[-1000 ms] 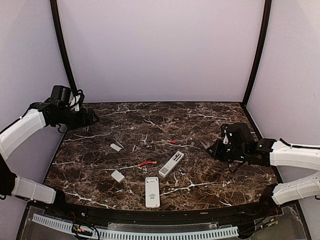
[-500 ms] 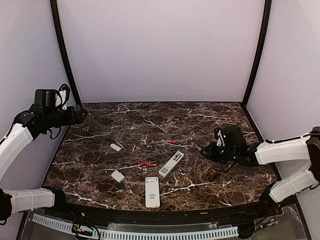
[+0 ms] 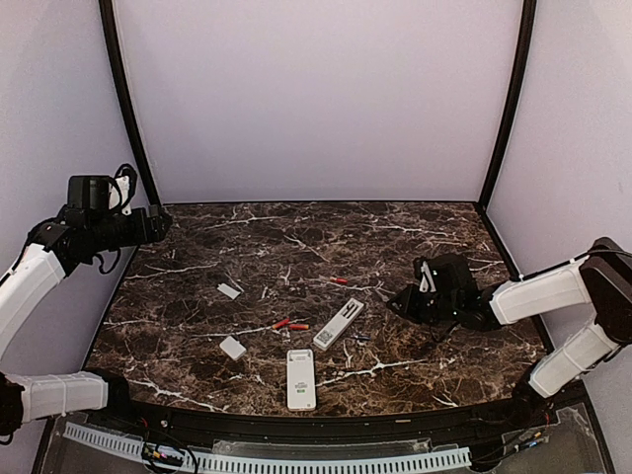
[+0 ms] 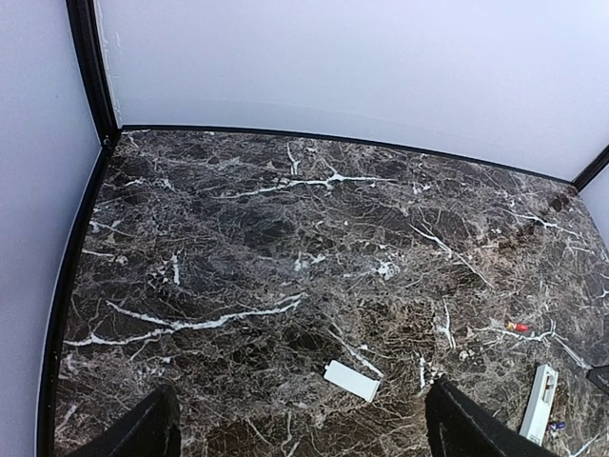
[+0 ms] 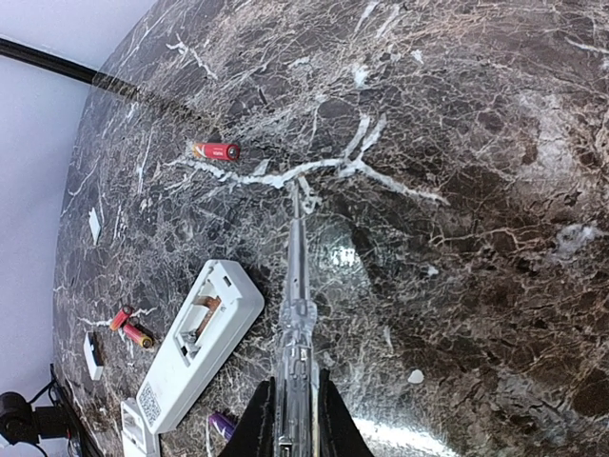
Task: Unload the batteries from the remote control
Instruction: Place the screwdriver at the center of the board.
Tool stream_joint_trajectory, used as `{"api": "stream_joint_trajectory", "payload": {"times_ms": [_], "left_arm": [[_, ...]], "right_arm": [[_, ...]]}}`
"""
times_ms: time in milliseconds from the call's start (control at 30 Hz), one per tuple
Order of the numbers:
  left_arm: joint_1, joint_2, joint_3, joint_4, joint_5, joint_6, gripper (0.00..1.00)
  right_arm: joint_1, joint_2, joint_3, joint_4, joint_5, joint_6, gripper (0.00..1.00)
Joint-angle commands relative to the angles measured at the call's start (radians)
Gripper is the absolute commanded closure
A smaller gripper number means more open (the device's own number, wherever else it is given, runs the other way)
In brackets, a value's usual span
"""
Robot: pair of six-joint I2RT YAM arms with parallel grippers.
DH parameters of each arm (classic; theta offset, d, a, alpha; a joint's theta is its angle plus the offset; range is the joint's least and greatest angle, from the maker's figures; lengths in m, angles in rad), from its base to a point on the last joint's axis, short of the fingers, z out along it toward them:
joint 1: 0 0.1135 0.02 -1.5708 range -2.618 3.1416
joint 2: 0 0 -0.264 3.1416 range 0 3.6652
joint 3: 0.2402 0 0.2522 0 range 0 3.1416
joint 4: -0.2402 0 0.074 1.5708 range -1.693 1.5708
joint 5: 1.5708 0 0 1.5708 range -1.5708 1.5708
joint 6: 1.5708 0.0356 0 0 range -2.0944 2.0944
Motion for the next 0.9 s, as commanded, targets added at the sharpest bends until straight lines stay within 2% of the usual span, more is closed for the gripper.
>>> {"api": "stream_joint_trajectory", "payload": {"times_ms": [0,200,567,733,867], "left_arm": [[0.004,-0.003,-0.021,0.018,0.023,-0.008,0.12],[0.004,-0.003,-0.022,0.021,0.033,-0.006,0.11],[0.004,-0.018,-0.028,0.032,0.047,0.003,0.12],[0.004,-0.038,-0.039,0.046,0.058,-0.012,0.12],[0.004,-0.039,-0.073,0.114,0.115,-0.175,0.12]], "right_arm": [[-0.002,0.008,-0.003,0.017,0.001,-0.016,0.83],[0.007,-0.006,-0.004,-0.011,0.05,-0.009,0.69],[0.038,-0.046,-0.001,-0.023,0.099,-0.03,0.59],[0.064,-0.106,0.031,-0.08,0.152,-0.08,0.41],[0.07,-0.151,0.103,-0.191,0.211,-0.159,0.24]]}}
